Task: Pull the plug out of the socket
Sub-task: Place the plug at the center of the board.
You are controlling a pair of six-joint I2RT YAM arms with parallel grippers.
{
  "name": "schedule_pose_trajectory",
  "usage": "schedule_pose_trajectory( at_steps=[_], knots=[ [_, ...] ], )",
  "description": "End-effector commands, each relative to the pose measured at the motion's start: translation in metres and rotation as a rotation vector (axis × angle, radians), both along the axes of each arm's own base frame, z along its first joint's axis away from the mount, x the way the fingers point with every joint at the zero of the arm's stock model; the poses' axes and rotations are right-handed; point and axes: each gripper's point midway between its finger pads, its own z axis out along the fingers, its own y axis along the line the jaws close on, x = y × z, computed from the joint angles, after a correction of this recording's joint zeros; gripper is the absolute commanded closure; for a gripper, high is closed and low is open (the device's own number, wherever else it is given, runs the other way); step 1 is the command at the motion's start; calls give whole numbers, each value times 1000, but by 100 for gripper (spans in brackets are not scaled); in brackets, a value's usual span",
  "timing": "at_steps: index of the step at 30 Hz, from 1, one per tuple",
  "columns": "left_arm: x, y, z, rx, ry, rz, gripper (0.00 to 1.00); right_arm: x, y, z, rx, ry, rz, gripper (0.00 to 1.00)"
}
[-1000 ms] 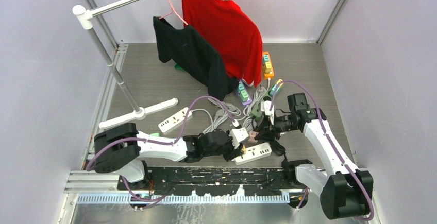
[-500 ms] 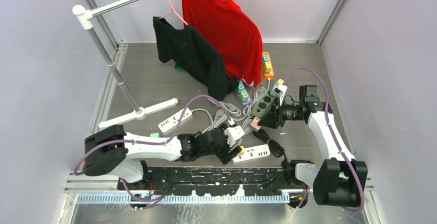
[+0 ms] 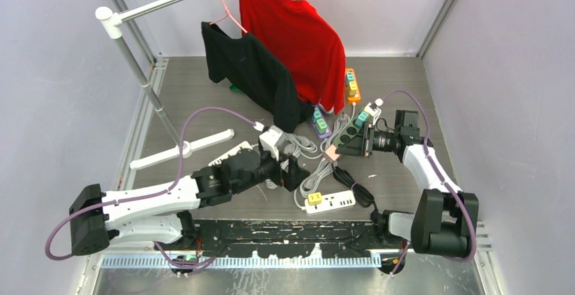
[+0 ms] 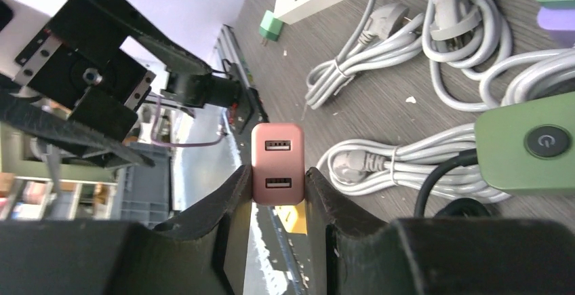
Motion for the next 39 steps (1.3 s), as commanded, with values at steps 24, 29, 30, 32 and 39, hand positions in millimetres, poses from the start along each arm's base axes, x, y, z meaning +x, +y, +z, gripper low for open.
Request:
schedule_pose_trajectory(
  at_steps=[24,29,30,32,39],
  knots=[
    [40,-54,23,320,45,245,21,3,9,7,131,109,70,99],
    [46,-66,9,520,-43,221,23,2,10,7,133,105,76,99],
    [47,-69,7,538,-54,209,23,2,10,7,132,103,76,99],
    [49,-75,2,560,-64,196,25,2,10,8,133,101,77,99],
    [55,-90,-9,589,-98,175,33,1,10,8,134,94,81,99]
  ],
)
